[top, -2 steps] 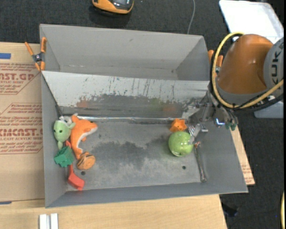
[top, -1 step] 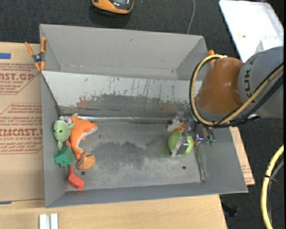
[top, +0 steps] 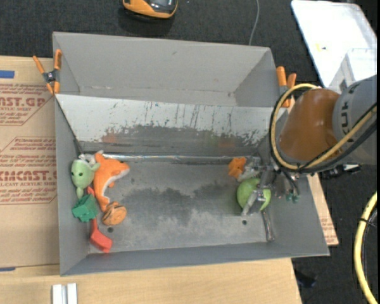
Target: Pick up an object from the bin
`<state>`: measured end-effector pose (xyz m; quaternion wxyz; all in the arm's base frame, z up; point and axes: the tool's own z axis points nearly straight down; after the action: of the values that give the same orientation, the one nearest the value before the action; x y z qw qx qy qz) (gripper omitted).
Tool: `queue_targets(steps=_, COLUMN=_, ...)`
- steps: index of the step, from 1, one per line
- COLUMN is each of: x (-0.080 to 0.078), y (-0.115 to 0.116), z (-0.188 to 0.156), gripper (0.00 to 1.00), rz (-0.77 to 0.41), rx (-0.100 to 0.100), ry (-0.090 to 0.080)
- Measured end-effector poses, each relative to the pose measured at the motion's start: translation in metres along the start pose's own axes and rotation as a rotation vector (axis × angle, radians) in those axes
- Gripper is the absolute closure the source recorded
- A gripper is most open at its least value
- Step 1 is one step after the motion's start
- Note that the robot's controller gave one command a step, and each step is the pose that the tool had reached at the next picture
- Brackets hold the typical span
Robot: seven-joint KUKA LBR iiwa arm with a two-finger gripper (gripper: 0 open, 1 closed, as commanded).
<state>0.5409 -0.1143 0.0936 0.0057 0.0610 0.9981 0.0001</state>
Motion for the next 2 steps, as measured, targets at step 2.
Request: queue_targets(steps=2, x=0.0240, y=-0.0035, z=0.0218, gripper=1.00, rz=0.065, rx=-0.003, ry=-0.002)
